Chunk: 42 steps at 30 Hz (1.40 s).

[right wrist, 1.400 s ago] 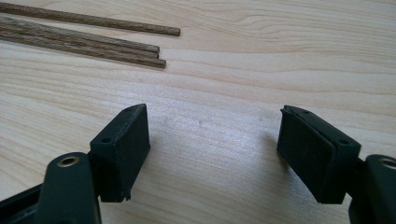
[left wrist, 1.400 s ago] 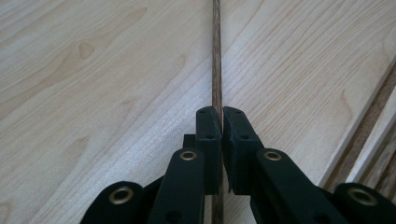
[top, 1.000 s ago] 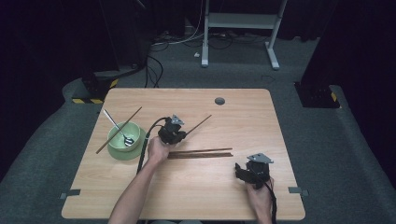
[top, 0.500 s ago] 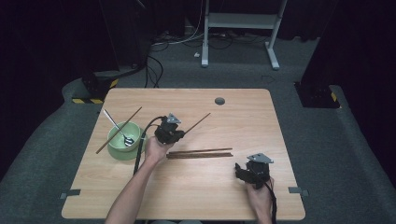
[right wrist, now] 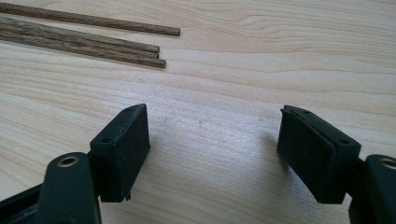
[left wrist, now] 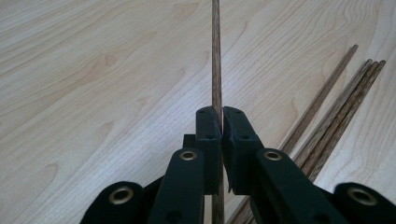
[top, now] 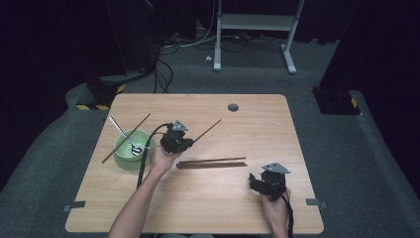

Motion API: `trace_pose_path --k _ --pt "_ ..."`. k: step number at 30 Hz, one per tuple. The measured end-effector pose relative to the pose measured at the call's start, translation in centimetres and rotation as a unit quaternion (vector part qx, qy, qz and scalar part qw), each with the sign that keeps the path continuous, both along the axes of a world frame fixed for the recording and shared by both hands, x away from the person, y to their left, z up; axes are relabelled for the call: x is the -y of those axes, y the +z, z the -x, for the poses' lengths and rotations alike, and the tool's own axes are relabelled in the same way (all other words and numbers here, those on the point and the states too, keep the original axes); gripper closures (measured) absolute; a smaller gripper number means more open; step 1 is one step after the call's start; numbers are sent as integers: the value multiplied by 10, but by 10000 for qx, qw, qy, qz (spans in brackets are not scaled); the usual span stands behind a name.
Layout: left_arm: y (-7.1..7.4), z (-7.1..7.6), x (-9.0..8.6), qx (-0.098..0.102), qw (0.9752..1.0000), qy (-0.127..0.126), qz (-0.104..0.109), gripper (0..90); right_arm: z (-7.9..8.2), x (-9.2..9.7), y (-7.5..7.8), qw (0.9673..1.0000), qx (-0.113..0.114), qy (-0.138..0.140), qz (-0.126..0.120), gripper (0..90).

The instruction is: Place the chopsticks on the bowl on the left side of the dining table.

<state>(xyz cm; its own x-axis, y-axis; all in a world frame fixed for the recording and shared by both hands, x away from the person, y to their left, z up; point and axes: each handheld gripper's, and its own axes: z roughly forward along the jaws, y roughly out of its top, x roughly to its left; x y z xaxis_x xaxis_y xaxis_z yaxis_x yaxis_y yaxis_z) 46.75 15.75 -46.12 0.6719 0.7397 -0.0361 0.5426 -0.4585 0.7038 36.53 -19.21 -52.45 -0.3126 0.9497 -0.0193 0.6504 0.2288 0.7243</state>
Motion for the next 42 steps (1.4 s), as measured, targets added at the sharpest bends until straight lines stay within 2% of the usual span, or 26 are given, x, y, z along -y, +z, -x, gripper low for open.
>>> trace_pose_path --k 5,11,27,42 --pt "7 5 -7 49 10000 17 54 851 0 0 0 10000 -2 0 1 247" --pt "15 10 -16 75 10000 56 16 851 0 0 0 10000 -2 -1 1 248" --pt "24 18 -25 104 9999 96 6 851 0 0 0 10000 -3 0 0 247" --pt "32 24 -35 133 9997 163 83 851 0 0 0 10000 -3 -1 0 247"
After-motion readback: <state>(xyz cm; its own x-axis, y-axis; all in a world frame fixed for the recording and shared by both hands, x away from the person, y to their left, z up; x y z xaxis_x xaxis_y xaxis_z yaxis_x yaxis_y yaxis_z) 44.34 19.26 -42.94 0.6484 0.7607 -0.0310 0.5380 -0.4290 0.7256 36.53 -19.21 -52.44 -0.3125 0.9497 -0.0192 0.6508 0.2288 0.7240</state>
